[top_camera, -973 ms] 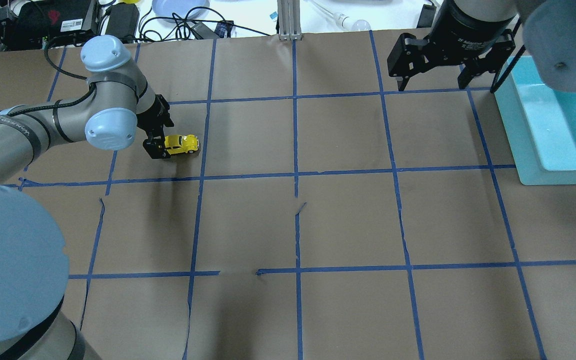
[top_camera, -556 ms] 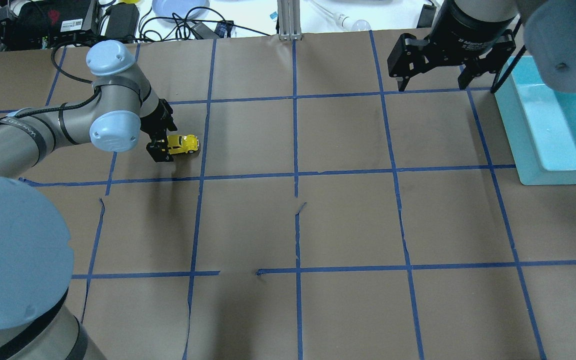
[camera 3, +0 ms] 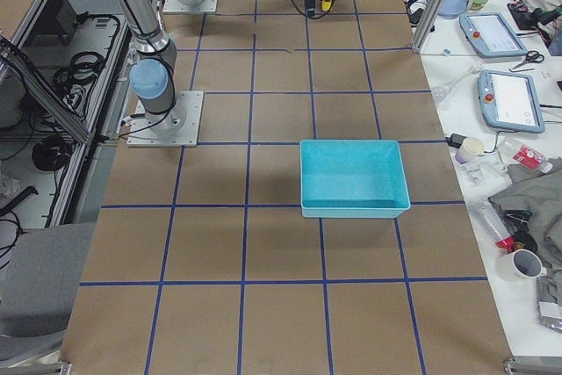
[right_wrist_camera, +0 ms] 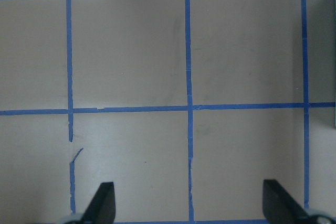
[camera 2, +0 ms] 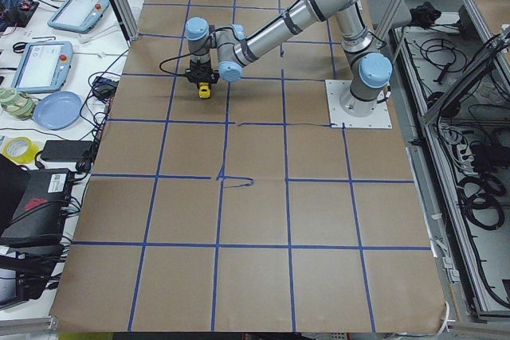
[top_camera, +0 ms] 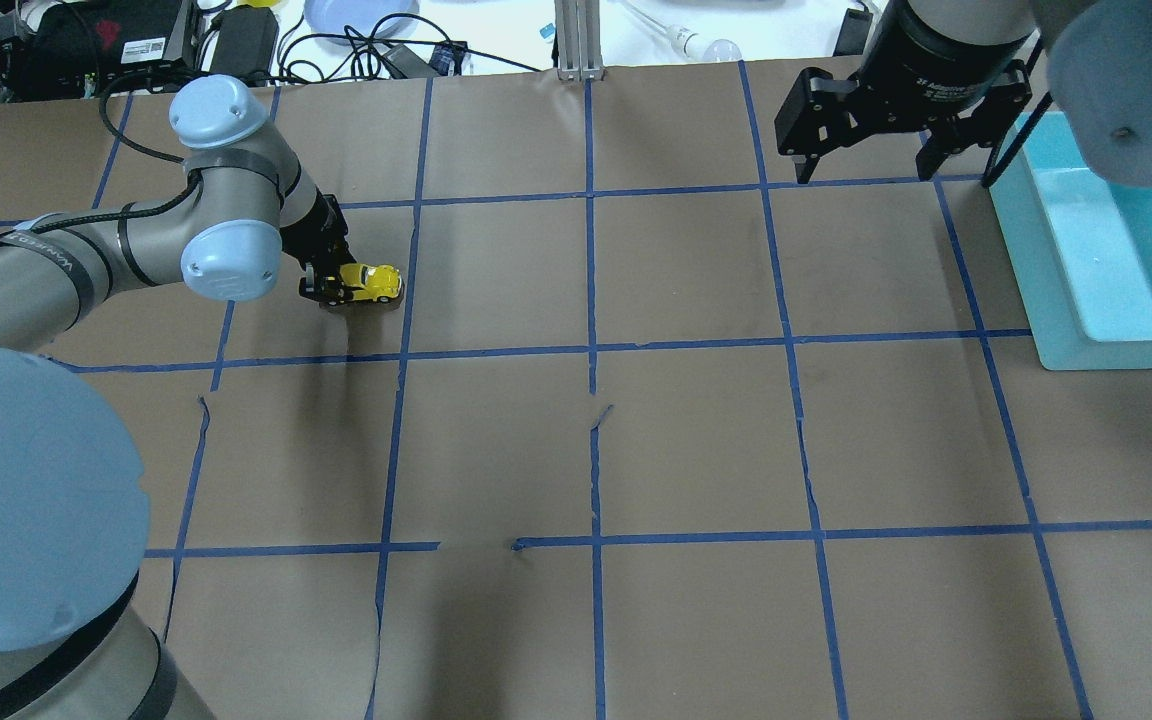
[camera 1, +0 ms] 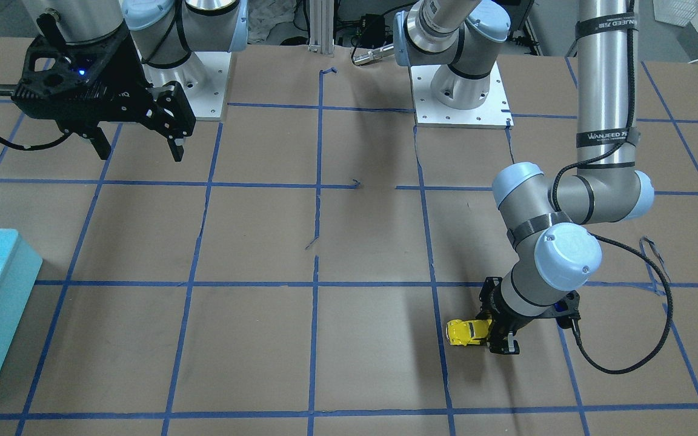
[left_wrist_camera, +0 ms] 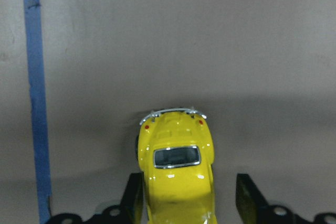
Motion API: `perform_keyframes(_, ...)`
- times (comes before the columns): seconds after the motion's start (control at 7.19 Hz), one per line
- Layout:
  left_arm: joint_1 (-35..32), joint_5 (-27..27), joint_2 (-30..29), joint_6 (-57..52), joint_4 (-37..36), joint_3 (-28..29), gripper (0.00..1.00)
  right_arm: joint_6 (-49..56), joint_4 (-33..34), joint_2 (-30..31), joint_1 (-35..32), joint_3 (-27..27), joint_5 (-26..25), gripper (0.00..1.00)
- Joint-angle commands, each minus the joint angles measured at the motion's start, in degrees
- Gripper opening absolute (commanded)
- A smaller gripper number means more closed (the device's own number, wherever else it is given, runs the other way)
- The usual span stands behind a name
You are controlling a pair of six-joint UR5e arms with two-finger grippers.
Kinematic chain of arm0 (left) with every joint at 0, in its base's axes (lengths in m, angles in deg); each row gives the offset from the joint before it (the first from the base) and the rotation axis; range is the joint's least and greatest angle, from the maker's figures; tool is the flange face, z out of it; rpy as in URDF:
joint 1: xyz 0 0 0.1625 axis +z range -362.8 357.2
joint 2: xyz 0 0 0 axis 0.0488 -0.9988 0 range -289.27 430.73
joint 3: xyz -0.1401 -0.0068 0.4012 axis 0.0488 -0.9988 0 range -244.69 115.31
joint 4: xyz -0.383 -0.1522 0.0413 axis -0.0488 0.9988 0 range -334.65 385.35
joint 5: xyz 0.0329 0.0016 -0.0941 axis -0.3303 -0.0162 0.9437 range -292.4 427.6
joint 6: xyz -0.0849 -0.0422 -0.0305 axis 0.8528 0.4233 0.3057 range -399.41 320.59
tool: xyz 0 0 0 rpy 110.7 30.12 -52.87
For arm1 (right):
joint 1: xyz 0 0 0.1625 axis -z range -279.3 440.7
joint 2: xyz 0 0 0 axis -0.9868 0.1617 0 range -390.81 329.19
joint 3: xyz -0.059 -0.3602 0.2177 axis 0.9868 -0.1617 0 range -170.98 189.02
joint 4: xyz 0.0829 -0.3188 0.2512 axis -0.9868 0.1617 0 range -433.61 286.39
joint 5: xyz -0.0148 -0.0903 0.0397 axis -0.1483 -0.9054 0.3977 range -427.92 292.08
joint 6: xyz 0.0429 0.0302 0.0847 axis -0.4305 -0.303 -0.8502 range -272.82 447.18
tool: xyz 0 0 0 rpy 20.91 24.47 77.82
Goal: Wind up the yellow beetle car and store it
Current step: 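Push the held car along the table away from the robot with the left gripper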
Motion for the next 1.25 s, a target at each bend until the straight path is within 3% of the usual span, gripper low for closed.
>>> perform_keyframes(0.0, 0.0, 4.6, 0.6, 0.2, -0.1, 0.1, 0.00, 0.0, 0.0, 0.0, 0.0, 0.0, 0.0, 1.00)
perform_keyframes(0.14, -0.1, 5.1, 1.4, 0.2, 0.2, 0.7, 0.00, 0.0, 0.0, 0.0, 0.0, 0.0, 0.0, 1.00)
perform_keyframes(0.42, -2.8, 12.1, 1.5, 3.6, 0.3, 1.6, 0.00, 0.0, 0.0, 0.0, 0.0, 0.0, 0.0, 1.00)
perform_keyframes(0.7, -7.0, 10.5, 0.8, 4.1, 0.6, 1.6, 0.00, 0.0, 0.0, 0.0, 0.0, 0.0, 0.0, 1.00)
perform_keyframes(1.11, -7.2, 5.6, 0.1, 3.2, 3.1, 1.5, 0.00, 0.0, 0.0, 0.0, 0.0, 0.0, 0.0, 1.00)
